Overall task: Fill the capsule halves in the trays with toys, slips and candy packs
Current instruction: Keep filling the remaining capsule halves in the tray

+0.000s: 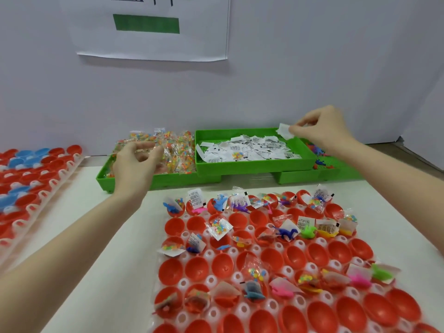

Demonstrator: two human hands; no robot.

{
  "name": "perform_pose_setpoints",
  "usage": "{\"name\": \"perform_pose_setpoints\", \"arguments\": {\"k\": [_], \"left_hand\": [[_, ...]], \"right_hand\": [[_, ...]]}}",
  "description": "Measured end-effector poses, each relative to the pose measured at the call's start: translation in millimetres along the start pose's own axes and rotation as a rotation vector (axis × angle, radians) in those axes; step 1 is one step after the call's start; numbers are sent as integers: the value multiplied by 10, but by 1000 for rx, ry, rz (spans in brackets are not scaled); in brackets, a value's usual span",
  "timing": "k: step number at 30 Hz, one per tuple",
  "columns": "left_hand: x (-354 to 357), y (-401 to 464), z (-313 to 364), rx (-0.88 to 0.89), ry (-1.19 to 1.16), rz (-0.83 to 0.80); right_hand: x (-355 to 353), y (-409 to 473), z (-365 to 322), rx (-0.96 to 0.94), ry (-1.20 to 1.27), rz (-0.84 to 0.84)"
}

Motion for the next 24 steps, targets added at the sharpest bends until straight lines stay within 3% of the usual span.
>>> {"name": "perform_pose_setpoints", "arguments": {"k": [8, 12, 14, 19, 21, 24], "left_hand": [[522, -755, 533, 3, -95, -247], [818, -1414, 787, -34, -118, -520], [933, -1758, 863, -43, -88, -653], [1165, -2526, 821, 22, 120, -945], [1220, -2730, 795, 84, 201, -994], [1264, -2870, 795, 157, 311, -995]], "right_hand": [[-615, -611, -250, 10, 198, 18], [-781, -1256, -388, -38, 442, -148], [-727, -1694, -477, -76, 500, -341], [-480, -2599, -502, -209, 327, -716], [-411, -2776, -470, -236, 227, -756], [-379, -2852, -420, -265, 67, -681]]}}
Point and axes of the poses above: each hand's wrist, its own y-axis towards the middle knuckle, its own x-axis out of the palm, z = x × y, the point moved 10 cm from there along y, towards the middle knuckle, and after that the axes turned 10 degrees about -y, right-handed, at the moved point
